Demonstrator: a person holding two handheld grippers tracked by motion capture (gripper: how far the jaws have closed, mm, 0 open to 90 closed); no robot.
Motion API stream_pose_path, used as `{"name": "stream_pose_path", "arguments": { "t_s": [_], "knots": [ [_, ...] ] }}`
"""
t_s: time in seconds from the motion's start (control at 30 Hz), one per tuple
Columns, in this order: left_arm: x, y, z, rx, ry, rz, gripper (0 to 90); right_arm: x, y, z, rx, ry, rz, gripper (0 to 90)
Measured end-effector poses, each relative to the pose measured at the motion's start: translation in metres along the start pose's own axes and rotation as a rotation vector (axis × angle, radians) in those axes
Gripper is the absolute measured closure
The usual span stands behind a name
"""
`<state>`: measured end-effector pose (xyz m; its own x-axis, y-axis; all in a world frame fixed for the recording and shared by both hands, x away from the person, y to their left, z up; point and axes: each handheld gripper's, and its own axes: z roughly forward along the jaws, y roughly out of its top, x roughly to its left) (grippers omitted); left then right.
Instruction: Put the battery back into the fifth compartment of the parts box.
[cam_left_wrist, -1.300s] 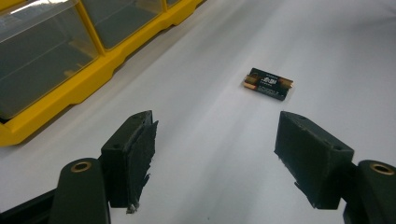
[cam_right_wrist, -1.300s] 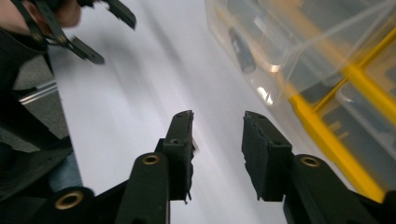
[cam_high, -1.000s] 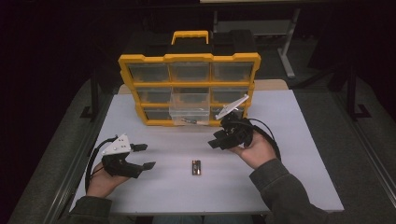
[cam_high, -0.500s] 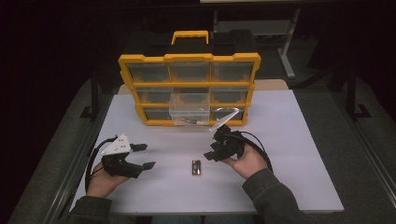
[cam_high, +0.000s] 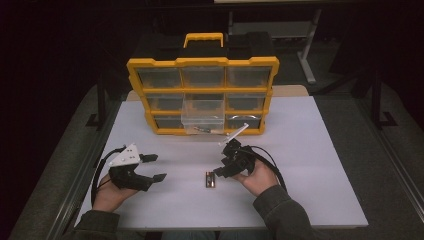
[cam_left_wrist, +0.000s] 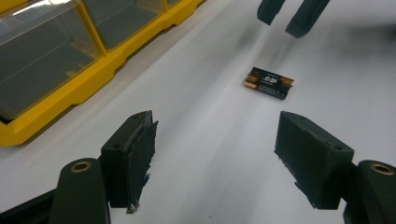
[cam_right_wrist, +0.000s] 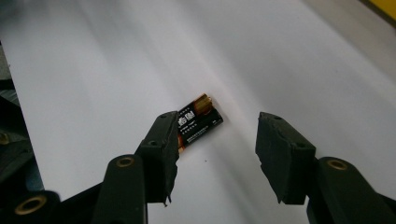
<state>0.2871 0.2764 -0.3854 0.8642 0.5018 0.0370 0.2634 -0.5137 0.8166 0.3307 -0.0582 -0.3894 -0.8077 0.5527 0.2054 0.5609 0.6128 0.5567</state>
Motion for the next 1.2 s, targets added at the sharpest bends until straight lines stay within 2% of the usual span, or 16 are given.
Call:
{"name": "stream_pose_path", "arguments": {
  "t_s": [0.07, 0.57, 1.2],
  "knots": [
    [0.000, 0.000, 0.000, -0.001, -0.001, -0.010, 28.2, 0.001, 0.000, 0.004, 0.005, 0.005, 0.000, 47.8],
    [0.000, 0.000, 0.000, -0.002, 0.000, -0.004, 28.2, 0.006, 0.001, 0.029, 0.040, -0.005, 0.014, 50.5],
    [0.000, 0.000, -0.001, 0.000, -0.001, -0.009, 28.2, 0.009, 0.001, 0.046, 0.074, -0.013, 0.034, 56.0]
  ]
}}
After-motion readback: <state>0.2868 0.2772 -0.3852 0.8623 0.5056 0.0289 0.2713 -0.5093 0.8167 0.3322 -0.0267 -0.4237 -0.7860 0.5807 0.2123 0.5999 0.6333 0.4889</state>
